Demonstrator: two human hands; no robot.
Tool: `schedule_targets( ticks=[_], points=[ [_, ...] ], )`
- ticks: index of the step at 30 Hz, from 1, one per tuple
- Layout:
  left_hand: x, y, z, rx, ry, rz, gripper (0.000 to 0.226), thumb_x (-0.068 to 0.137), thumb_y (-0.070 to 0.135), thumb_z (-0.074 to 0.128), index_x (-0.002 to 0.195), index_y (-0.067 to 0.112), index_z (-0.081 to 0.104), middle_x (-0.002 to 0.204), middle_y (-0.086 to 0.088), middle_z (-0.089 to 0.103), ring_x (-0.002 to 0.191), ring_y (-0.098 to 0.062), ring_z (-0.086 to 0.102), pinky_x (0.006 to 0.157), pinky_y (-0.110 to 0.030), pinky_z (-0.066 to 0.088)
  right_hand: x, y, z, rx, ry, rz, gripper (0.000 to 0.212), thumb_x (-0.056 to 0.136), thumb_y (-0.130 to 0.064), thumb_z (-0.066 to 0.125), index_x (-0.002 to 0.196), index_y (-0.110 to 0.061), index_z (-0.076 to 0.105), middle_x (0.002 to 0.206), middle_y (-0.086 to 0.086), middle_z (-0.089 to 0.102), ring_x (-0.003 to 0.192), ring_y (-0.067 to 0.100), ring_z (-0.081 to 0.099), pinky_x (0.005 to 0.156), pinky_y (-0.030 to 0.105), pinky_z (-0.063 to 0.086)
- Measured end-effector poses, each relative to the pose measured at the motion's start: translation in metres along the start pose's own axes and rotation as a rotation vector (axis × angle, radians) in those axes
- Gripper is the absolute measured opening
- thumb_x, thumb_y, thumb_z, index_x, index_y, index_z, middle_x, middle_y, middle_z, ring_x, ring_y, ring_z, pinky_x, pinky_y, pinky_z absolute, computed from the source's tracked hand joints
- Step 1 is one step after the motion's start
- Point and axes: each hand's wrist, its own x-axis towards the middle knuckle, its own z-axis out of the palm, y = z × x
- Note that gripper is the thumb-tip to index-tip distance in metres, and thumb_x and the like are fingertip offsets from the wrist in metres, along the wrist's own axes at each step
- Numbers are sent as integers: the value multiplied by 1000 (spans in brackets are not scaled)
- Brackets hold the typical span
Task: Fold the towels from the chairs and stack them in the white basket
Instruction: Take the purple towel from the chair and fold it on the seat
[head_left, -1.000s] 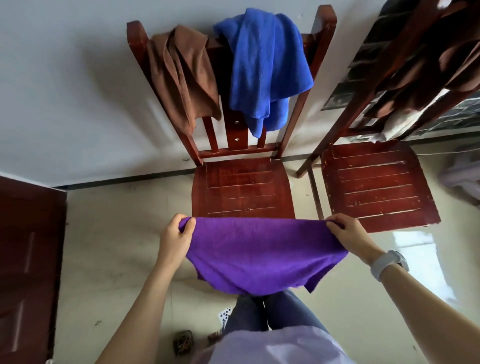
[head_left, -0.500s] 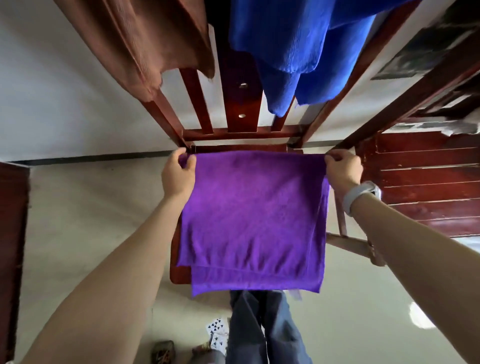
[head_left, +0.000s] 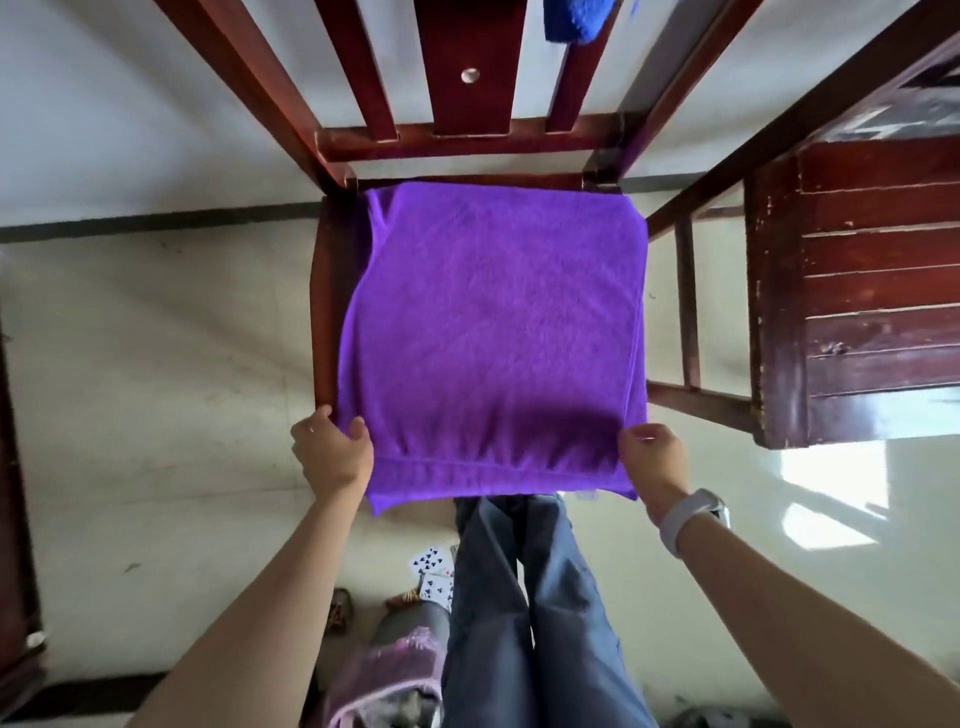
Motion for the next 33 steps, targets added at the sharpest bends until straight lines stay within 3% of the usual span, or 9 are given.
schedule_targets(
  ticks=[2, 4, 8, 13, 17, 21, 26, 30, 33],
  points=[
    [2, -4, 0, 28, 28, 25, 42, 87, 16, 57, 123, -4, 49, 121, -26, 55, 119, -40, 43, 98, -42, 33, -9, 11, 7, -9, 7, -3, 11, 83, -11, 54, 75, -5, 57, 68, 12, 53, 69, 28, 47, 66, 37, 40],
    [7, -6, 1, 26, -5, 32, 38, 85, 19, 60, 116, -1, 52, 112, -23, 61, 114, -41, 49, 95, -43, 38, -13, 15, 11, -35, 29, -52, 32, 81, -8, 54, 52, -10, 41, 53, 9, 35, 60, 24, 31, 55, 34, 30],
    [9, -4, 3, 30, -48, -39, 33, 82, 24, 62, 105, -1, 62, 108, -24, 62, 105, -41, 56, 89, -44, 45, -11, 17, 16, -25, -25, 3, 40, 80, -11, 59, 47, -11, 36, 50, 6, 29, 52, 21, 24, 48, 34, 21],
    [-10, -3, -8, -425, -80, -58, 14, 89, 12, 53, 89, 0, 61, 75, -8, 58, 80, -27, 53, 72, -36, 46, -17, 22, 14, 93, -61, -13, 26, 86, -8, 50, 61, -11, 48, 58, 7, 44, 56, 22, 40, 58, 33, 35],
    [-31, -3, -37, -966, -277, -185, 21, 92, 8, 50, 74, 17, 55, 78, -1, 55, 74, -14, 54, 69, -27, 50, -24, 32, -14, 296, 131, -229, 16, 91, -15, 45, 96, -3, 56, 85, 15, 57, 79, 29, 58, 77, 43, 47],
    [-48, -36, -21, -775, -398, -243, 9, 89, 7, 54, 84, 13, 58, 78, -1, 55, 71, -11, 52, 55, -19, 52, -23, 66, -31, 224, 139, -244, 9, 92, -13, 48, 91, -8, 55, 83, 16, 59, 83, 38, 61, 79, 47, 47],
    [-57, -66, 21, -584, -273, -295, 15, 87, 10, 58, 99, 1, 61, 62, 2, 61, 65, -11, 49, 77, -32, 45, -7, 104, -19, 145, -167, -39, 14, 90, -6, 49, 99, -3, 59, 82, 9, 59, 86, 27, 53, 80, 35, 40],
    [-67, -66, 23, -691, -341, -290, 15, 93, 14, 50, 79, 15, 55, 99, -9, 57, 93, -17, 54, 92, -34, 42, -1, 98, -13, 336, -278, 47, 23, 86, 3, 47, 77, -16, 57, 76, 1, 55, 83, 18, 47, 81, 32, 40],
    [-73, -65, 21, -760, -336, -299, 18, 94, 12, 48, 77, 17, 53, 100, -8, 57, 96, -16, 53, 97, -32, 39, -1, 90, -10, 444, -302, 59, 23, 86, 5, 46, 72, -11, 55, 74, 5, 52, 75, 16, 49, 77, 28, 42]
  ],
)
